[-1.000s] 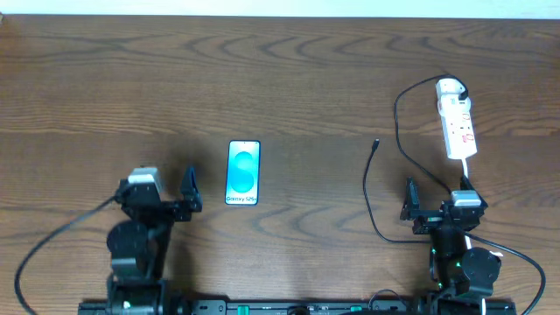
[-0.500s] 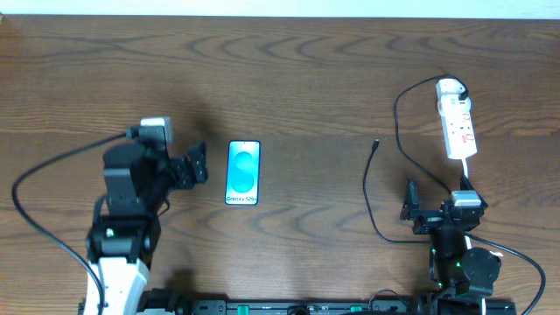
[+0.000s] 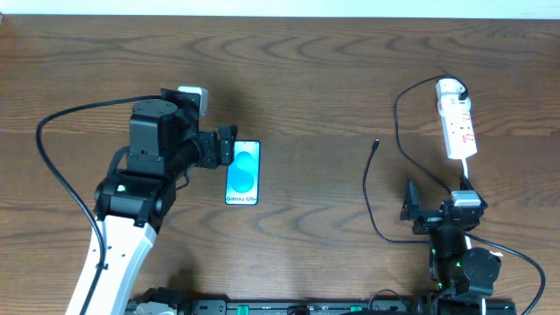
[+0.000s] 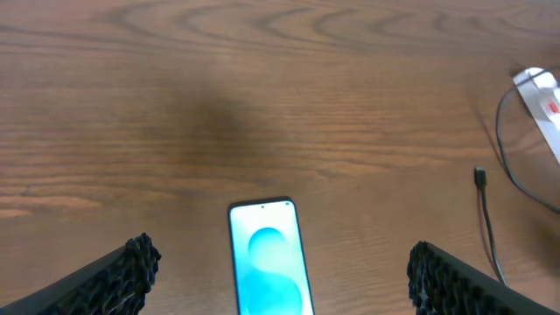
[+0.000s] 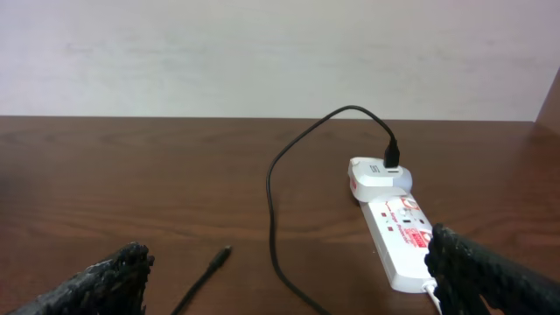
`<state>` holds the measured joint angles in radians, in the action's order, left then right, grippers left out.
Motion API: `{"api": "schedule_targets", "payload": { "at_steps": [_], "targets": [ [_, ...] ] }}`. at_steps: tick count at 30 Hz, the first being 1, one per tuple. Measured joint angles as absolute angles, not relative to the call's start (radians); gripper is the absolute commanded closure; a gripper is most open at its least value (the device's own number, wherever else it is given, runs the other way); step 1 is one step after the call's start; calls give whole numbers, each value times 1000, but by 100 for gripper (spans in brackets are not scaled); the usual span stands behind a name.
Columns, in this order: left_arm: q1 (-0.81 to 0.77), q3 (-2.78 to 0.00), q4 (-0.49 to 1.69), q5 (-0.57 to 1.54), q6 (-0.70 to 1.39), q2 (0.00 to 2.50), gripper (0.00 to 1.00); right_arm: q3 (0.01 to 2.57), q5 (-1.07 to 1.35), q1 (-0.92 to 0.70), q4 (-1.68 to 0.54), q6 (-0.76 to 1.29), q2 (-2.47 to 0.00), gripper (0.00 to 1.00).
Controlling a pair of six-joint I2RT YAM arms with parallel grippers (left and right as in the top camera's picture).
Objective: Plug charger to phone and switch on socket
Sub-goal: 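Move the left gripper forward over the phone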
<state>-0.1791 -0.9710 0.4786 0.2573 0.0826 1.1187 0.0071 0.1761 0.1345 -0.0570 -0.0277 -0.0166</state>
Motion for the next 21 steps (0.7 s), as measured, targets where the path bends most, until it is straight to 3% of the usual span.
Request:
{"api": "schedule_targets", "payload": {
  "at_steps": [16,21],
  "targets": [
    [-180,-971,517,339,83,1118,7,7,176,134,-57,-28,-17,1],
    [-180,-971,517,319,95,1118,2,7,176,134,-57,-28,-17,1]
  ]
}}
